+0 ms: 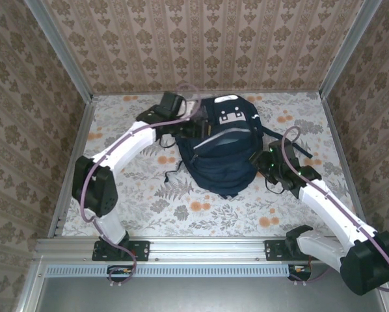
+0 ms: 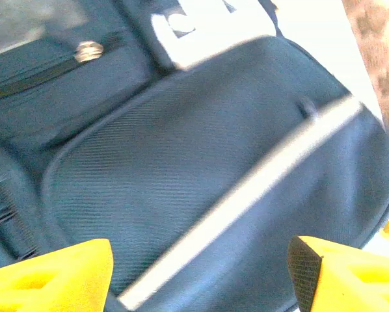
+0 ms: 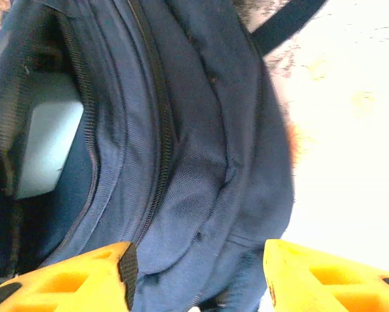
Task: Pack the student bag
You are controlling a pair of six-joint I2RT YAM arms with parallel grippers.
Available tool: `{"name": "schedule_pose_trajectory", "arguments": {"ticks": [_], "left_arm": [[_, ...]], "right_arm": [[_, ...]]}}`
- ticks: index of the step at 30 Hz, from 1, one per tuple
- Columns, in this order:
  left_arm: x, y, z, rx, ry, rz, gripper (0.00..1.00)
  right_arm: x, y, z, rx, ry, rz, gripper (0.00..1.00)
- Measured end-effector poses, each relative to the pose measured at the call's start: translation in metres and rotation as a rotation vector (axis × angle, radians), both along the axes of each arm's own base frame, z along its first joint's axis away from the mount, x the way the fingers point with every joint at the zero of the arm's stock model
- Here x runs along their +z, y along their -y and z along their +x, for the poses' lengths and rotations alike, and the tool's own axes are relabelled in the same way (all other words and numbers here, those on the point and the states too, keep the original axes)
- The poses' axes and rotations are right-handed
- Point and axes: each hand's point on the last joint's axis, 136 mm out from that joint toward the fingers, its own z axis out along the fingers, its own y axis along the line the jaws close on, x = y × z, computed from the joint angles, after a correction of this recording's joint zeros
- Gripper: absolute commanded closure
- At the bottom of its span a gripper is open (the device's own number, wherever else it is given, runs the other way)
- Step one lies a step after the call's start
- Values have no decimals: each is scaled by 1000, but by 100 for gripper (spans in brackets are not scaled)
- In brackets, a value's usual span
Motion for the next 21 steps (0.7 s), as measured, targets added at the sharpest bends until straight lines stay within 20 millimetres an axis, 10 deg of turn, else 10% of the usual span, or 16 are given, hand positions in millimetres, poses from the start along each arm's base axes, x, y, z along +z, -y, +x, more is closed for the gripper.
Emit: {"name": "schedule_pose_trajectory", "arguments": {"ticks": [5, 21], "left_arm": [[-40, -37, 14, 159, -127, -38, 31], [-103, -16, 26, 186, -329, -138, 46]], "right_arm": [[-18, 7, -11, -9, -40, -30, 43], [-70, -15, 8, 122, -204, -67, 51]]}}
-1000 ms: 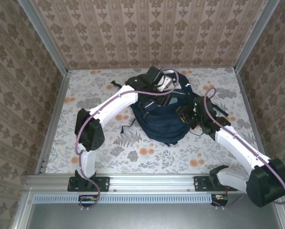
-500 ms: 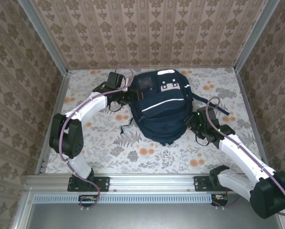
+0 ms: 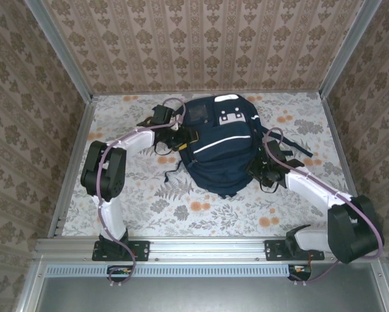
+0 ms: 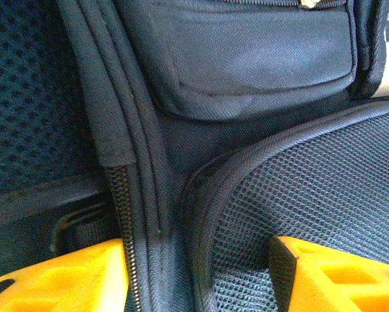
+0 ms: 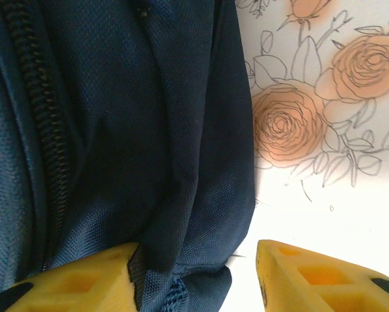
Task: Pack the student bag
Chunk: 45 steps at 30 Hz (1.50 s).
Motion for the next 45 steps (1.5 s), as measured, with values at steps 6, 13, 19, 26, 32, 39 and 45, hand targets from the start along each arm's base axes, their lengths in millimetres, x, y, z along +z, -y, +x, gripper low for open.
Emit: {"name": "schedule_pose_trajectory", "arguments": {"ticks": [6, 13, 19, 26, 32, 39, 45], "left_arm": [[10, 7, 7, -7, 12, -76, 55], [13, 7, 11, 4, 15, -100, 73], [10, 3, 12, 24, 11, -110, 89], [13, -9, -5, 78, 15, -136, 93], [13, -16, -30, 119, -35, -163, 93], [18, -12, -36, 135, -52, -188, 93], [19, -11, -35, 146, -63, -195, 93]], "right_arm": [[-13, 2, 17, 18, -45, -39, 54], [-17, 8, 32, 26, -56, -63, 56], [-16, 13, 42, 37, -52, -82, 57], [-9, 15, 50, 65, -35, -114, 51], [29, 26, 40, 64, 37, -194, 36], [101, 12, 18, 121, 204, -277, 32], [115, -69, 5, 322, 244, -261, 38]]}}
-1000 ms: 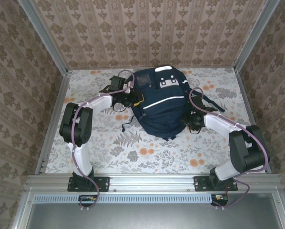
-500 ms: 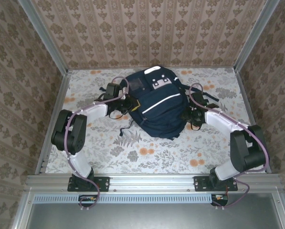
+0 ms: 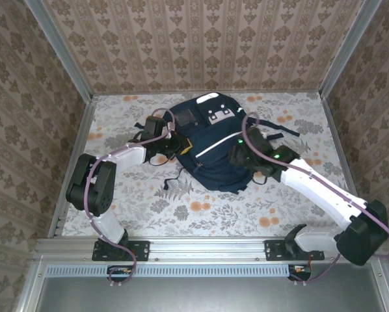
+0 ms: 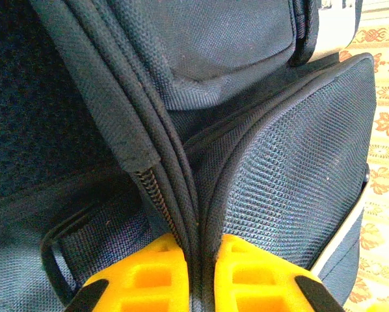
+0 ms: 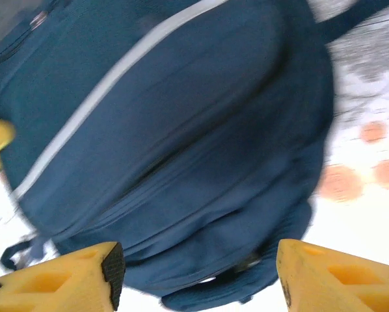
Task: Pack the student bag
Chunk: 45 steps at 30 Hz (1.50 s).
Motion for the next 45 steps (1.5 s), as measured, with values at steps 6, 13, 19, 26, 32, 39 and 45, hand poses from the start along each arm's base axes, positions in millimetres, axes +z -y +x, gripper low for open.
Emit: {"name": "schedule_pose_trajectory", "arguments": {"ticks": [6, 13, 19, 26, 32, 39, 45], "left_arm": [[0, 0, 0, 2, -3, -2, 92], [-1, 0, 0, 4, -4, -4, 92], [1, 0, 0, 4, 1, -6, 92], [4, 8, -5, -16, 10, -10, 92], [6, 13, -10, -31, 10, -13, 93], [6, 15, -11, -34, 10, -16, 92], [6, 18, -14, -43, 11, -17, 93]], "right_arm": [[-18, -96, -2, 152, -46, 7, 48], [-48, -140, 5, 150, -106, -4, 62], [-63, -143, 6, 92, -141, 4, 63], [-79, -145, 8, 40, -178, 3, 63], [-83, -142, 10, 5, -182, -13, 70], [-83, -137, 11, -42, -176, -22, 56], [-80, -139, 12, -60, -170, 2, 43]]}}
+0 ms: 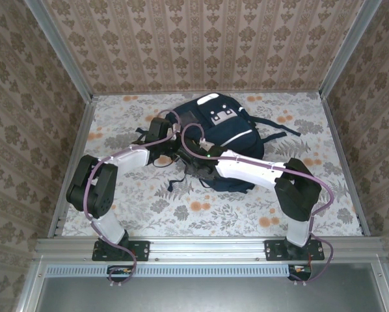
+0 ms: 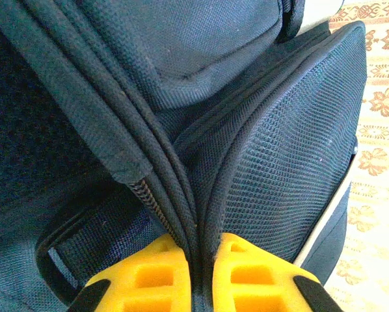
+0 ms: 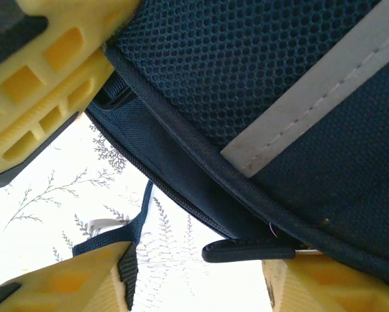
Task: Pack the student bag
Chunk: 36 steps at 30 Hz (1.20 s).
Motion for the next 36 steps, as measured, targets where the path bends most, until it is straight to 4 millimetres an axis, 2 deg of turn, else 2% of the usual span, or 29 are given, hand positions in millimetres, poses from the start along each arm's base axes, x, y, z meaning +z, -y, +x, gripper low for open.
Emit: {"name": "schedule_pose_trajectory", "arguments": {"ticks": [7, 13, 18, 24, 30, 36], "left_arm": [[0, 0, -1, -2, -1, -1, 93], [-1, 0, 0, 1, -1, 2, 93], [-1, -1, 0, 2, -2, 2, 93], [0, -1, 0, 2, -1, 1, 93], [-3, -2, -2, 3, -13, 10, 93], [-3, -3, -1, 7, -13, 13, 93]], "right_arm": [[-1, 8, -1, -54, -5, -10, 57], [5, 24, -7, -130, 4, -7, 56], [13, 48, -8, -185, 24, -34, 61], [13, 48, -8, -162, 22, -45, 60], [3, 40, -7, -101, 0, -68, 59], [4, 38, -6, -75, 3, -76, 57]]}}
